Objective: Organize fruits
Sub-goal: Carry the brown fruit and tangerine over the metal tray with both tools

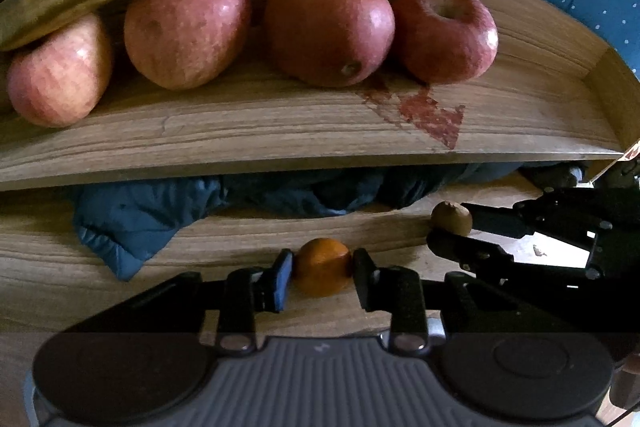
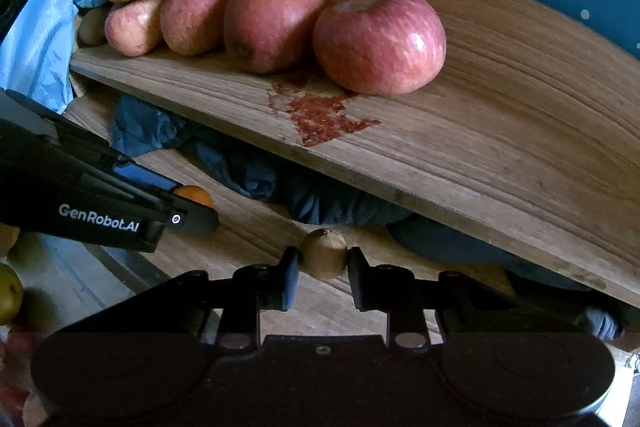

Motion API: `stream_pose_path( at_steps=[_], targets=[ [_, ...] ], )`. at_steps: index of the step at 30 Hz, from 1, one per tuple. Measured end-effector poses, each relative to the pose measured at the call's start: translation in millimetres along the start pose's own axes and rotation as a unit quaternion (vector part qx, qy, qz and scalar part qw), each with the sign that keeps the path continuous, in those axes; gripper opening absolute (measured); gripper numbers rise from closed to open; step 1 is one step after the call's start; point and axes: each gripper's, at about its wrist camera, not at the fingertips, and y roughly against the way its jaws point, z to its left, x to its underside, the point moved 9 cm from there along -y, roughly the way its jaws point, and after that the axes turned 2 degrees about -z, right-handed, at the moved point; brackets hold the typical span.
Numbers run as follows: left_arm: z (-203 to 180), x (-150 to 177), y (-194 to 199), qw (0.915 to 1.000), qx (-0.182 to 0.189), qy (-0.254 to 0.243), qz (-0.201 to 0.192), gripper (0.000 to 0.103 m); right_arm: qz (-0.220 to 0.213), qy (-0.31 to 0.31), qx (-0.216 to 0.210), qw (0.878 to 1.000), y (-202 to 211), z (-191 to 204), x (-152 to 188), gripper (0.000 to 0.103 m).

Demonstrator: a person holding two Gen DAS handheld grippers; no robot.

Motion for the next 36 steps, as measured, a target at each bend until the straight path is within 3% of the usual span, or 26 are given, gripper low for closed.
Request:
stream_pose_path(
  at_steps=[13, 36],
  targets=[
    [6.8, 4.9, 32.6, 0.9996, 0.009, -0.012, -0.023, 0.035, -0.014, 0.016, 0.001, 1.000, 33.6, 23.0, 3.5, 0.028],
    [55.7, 62.0, 92.1, 0.9994, 0.012, -0.029, -0.015, 0.035, -0.027, 0.054, -0.028, 0.998, 81.5, 114.5, 29.4, 0.028]
  ],
)
